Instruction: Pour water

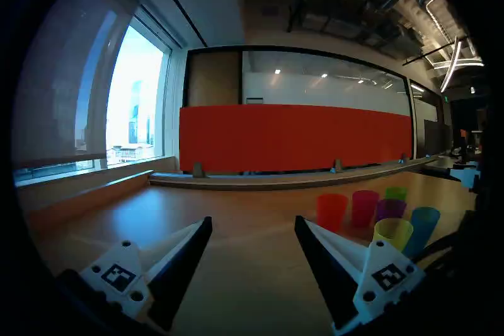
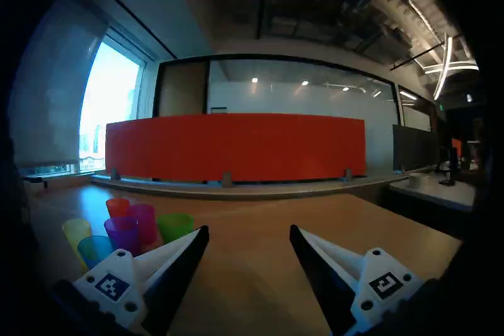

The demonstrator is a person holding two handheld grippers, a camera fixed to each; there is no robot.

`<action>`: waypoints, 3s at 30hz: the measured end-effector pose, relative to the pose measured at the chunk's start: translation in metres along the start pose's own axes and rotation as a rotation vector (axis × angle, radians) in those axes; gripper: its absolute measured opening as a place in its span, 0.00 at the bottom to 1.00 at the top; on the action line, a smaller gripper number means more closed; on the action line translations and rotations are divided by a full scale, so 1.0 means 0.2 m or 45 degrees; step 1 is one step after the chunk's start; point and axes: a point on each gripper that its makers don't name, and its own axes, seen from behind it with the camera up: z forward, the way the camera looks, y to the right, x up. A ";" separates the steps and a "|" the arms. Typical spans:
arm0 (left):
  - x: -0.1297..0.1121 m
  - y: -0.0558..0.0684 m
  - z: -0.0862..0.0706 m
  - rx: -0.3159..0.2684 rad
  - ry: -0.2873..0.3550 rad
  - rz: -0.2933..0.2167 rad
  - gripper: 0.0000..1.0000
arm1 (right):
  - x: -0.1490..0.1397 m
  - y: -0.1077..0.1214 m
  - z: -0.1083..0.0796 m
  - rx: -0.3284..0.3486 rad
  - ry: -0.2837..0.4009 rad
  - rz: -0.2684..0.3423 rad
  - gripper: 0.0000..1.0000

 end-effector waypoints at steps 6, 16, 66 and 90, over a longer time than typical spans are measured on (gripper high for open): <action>0.00 0.00 0.00 0.001 0.001 0.001 0.97 | 0.00 0.00 0.00 0.001 0.000 -0.001 0.99; 0.01 -0.03 0.01 0.026 0.003 -0.001 0.97 | 0.00 -0.03 0.02 0.025 -0.006 0.004 0.99; 0.97 0.12 0.18 -0.274 -0.032 -0.021 0.97 | 0.94 -0.15 0.14 0.284 -0.061 -0.004 0.99; 0.96 0.47 0.04 -0.731 -0.104 0.093 0.98 | 1.05 -0.33 0.04 0.675 -0.086 -0.091 0.99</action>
